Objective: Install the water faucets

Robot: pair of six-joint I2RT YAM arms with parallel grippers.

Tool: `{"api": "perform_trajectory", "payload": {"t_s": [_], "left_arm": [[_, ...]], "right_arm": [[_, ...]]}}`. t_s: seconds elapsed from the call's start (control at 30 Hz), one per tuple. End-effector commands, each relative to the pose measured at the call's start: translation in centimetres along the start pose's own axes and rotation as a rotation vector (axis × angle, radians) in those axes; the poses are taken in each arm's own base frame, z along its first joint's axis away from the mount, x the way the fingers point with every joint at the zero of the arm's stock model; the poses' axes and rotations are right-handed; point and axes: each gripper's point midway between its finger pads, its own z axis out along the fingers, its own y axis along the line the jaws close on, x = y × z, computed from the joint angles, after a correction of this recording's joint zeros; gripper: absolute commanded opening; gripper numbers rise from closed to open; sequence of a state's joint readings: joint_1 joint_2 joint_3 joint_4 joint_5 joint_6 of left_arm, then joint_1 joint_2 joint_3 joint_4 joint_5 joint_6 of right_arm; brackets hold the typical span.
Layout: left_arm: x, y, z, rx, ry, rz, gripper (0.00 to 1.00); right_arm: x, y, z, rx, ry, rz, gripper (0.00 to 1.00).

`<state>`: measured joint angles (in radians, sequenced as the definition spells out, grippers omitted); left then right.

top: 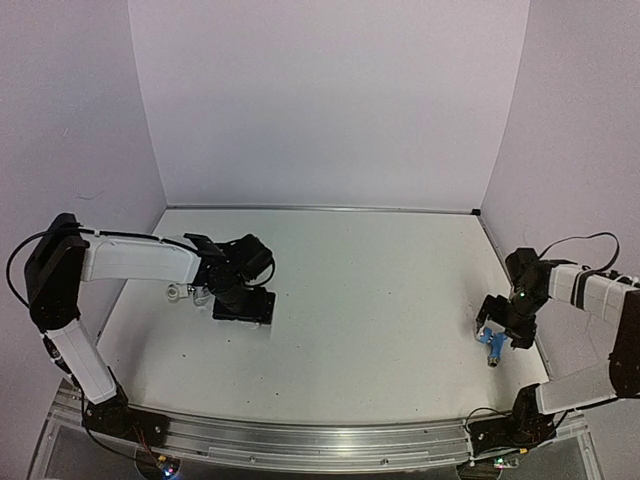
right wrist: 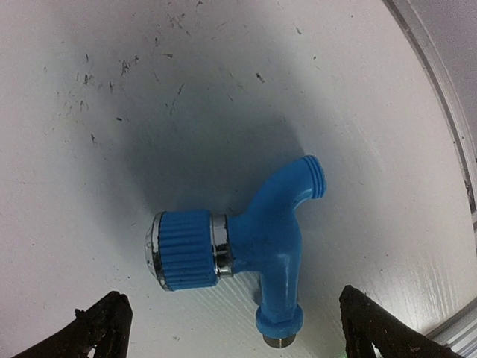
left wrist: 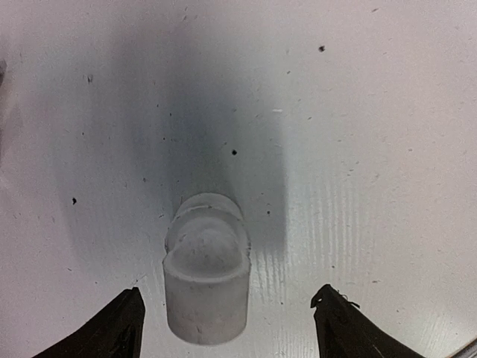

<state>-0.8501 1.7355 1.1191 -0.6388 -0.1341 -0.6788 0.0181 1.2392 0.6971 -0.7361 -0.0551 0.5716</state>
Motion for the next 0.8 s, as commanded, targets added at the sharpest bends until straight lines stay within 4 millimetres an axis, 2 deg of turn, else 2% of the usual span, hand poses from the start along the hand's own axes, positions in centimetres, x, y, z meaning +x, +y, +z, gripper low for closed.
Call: {"api": "perform_trajectory", "payload": {"t_s": [0.0,0.07,0.17,0.2,0.27,0.33,0.4,0.5,0.6,0.77], "left_arm": [[-2.9,-2.1,-5.6,0.134,-0.118,-0.002,0.88],[-3.1,-2.2,-6.9,0.165,-0.137,-0.004,0.95],[-3.6,-2.5,-9.1,0.211,-0.18,-0.013,0.98],[-4.1,-2.5,-10.6,0.233,-0.215,-0.017,1.0],[-4.6,-2.6,-12.1,0.257,-0.253,-0.015,1.0],[-5.6,-2.8,-14.5,0.292,-0.315,-0.01,1.0],[-6.2,-3.0,-16.3,0.326,-0.36,-0.001,1.0],[-6.9,-4.0,-18.3,0.399,-0.406,0.008,1.0],[-7.2,-5.4,-19.9,0.491,-0.426,0.021,1.0],[-7.7,-8.4,-21.3,0.649,-0.441,0.057,1.0]], "right_arm": [[-0.4,1.0,1.2,-0.017,0.033,-0.04,0.98],[0.1,1.4,2.0,-0.025,0.08,-0.053,0.98],[0.2,1.2,2.5,-0.021,0.082,-0.053,0.98],[0.3,1.3,2.8,-0.026,0.081,-0.051,0.98],[0.0,1.1,3.0,-0.006,0.075,-0.049,0.93],[-0.3,1.0,3.4,0.001,0.059,-0.034,0.81],[-0.6,1.9,3.4,-0.049,0.036,-0.014,0.69],[-0.5,2.0,3.4,-0.077,0.015,0.027,0.61],[0.0,2.0,4.0,-0.072,0.034,0.014,0.75],[0.8,2.5,4.9,-0.11,0.056,0.007,0.77]]}}
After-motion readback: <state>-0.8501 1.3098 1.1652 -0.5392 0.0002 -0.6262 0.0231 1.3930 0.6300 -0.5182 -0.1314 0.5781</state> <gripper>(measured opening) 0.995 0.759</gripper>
